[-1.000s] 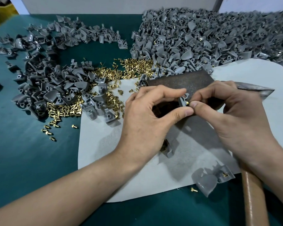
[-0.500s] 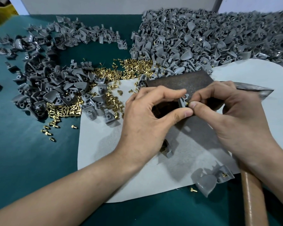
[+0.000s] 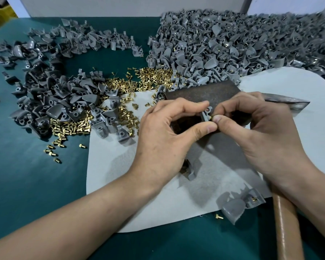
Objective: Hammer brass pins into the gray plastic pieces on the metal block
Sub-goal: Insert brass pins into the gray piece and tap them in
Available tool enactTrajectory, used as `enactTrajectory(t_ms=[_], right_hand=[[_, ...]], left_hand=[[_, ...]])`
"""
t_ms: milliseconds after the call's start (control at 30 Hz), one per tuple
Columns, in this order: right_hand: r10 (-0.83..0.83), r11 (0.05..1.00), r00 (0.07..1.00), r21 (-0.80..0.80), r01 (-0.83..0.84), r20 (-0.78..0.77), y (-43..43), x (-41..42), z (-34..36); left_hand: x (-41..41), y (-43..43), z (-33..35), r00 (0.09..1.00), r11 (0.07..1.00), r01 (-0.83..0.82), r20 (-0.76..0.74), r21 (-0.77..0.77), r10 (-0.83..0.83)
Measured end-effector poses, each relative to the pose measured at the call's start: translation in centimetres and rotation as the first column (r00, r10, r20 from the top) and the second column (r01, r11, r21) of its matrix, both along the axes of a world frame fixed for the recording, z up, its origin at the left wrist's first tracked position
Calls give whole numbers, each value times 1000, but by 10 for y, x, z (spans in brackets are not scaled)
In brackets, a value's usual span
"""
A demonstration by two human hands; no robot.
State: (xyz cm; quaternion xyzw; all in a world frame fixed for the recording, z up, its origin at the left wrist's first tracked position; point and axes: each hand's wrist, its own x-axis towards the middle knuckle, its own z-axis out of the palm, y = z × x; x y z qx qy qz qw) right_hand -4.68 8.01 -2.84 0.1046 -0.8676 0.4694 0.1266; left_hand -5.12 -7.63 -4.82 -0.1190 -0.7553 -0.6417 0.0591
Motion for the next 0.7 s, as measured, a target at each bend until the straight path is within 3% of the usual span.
enactTrajectory(t_ms=[700], right_hand=[[-11,1000,999,24,12,-36,-2,0,-1]], left_hand=[[1,1,3,1000,1000,-4,-28,-16,3]])
